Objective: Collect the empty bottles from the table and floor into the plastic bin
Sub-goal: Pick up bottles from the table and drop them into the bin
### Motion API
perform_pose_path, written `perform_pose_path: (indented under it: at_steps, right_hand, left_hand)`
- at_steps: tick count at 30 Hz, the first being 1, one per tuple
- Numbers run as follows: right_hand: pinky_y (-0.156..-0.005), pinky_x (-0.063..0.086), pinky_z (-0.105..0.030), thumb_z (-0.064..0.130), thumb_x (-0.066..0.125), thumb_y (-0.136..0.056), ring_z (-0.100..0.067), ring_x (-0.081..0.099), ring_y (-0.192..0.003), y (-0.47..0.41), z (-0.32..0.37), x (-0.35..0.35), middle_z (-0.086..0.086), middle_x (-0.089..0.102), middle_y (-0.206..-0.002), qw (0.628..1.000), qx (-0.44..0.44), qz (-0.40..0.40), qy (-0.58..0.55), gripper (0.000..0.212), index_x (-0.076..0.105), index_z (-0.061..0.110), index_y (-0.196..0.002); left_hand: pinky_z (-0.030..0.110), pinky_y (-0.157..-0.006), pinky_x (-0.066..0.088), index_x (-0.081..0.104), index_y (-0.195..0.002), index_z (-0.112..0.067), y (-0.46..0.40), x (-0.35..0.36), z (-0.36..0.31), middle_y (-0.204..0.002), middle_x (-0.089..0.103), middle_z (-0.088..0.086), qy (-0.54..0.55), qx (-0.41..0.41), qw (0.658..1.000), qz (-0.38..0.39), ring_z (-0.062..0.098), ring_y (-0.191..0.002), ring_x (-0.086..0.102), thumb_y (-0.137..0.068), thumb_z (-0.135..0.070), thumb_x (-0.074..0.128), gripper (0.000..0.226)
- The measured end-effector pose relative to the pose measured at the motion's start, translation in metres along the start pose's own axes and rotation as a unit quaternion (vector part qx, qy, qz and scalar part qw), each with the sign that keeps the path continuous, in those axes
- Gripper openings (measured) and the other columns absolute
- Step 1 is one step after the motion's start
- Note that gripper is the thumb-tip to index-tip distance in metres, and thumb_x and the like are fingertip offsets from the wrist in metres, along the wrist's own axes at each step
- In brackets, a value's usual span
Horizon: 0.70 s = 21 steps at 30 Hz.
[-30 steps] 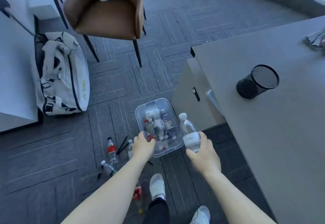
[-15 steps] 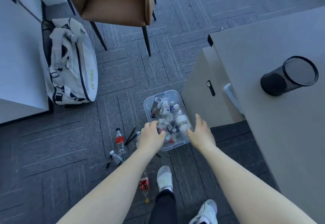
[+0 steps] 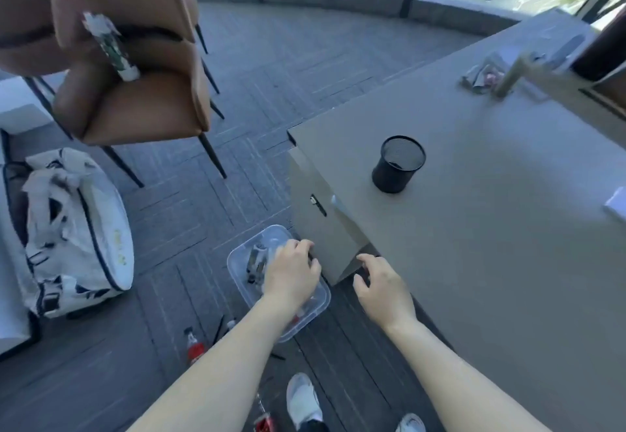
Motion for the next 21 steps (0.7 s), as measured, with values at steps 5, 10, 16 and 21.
perform_pose_path:
  at_steps: [5, 10, 16, 21]
  right_hand:
    - [-0.092, 0.048, -0.034, 0.02, 0.056, -0.092, -0.02, 0.058, -0.114, 0.037, -0.084, -0.102, -0.002, 0.062, -0.125, 0.992, 0.034, -0.123, -0.023, 0.034, 0.059, 0.015, -0.126]
    - [-0.088, 0.043, -0.033, 0.013, 0.06, -0.089, -0.029, 0.06, -0.111, 0.101, -0.216, -0.197, -0.009, 0.064, -0.119, 0.961, 0.14, -0.232, -0.052, 0.033, 0.062, 0.01, -0.122]
    - [-0.099, 0.039, -0.04, 0.024, 0.061, -0.087, -0.036, 0.046, -0.123, 0.189, -0.398, -0.276, -0.014, 0.053, -0.137, 0.905, 0.335, -0.264, 0.012, 0.057, 0.046, 0.015, -0.141]
    - [-0.095, 0.041, -0.04, 0.031, 0.06, -0.088, -0.037, 0.045, -0.122, 0.202, -0.49, -0.306, -0.015, 0.045, -0.141, 0.902, 0.362, -0.234, 0.011, 0.062, 0.038, 0.014, -0.143]
  left_hand:
    - [0.038, -0.092, 0.045, 0.054, -0.128, -0.017, 0.009, 0.027, -0.137, -0.128, 0.055, 0.005, -0.04, 0.146, 0.988, -0.009, 0.027, -0.117, 0.047, -0.092, -0.023, 0.047, 0.037]
    - [0.038, -0.091, 0.045, 0.054, -0.129, -0.019, 0.04, 0.095, -0.279, -0.13, 0.052, 0.004, -0.071, 0.254, 0.964, 0.031, 0.026, -0.118, 0.047, -0.091, -0.023, 0.048, 0.038]
    - [0.037, -0.092, 0.046, 0.058, -0.123, -0.019, 0.089, 0.196, -0.409, -0.12, 0.057, 0.008, -0.099, 0.318, 0.939, 0.083, 0.031, -0.115, 0.051, -0.088, -0.024, 0.046, 0.037]
    - [0.036, -0.087, 0.046, 0.056, -0.125, -0.022, 0.127, 0.261, -0.475, -0.126, 0.054, 0.005, -0.103, 0.319, 0.936, 0.109, 0.029, -0.117, 0.047, -0.089, -0.023, 0.046, 0.038]
Point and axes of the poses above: each hand's wrist, its own y-axis away from the middle knuckle, its own x-axis out of the palm, z = x × y, the point moved 4 cm from there along -y, towards the middle knuckle
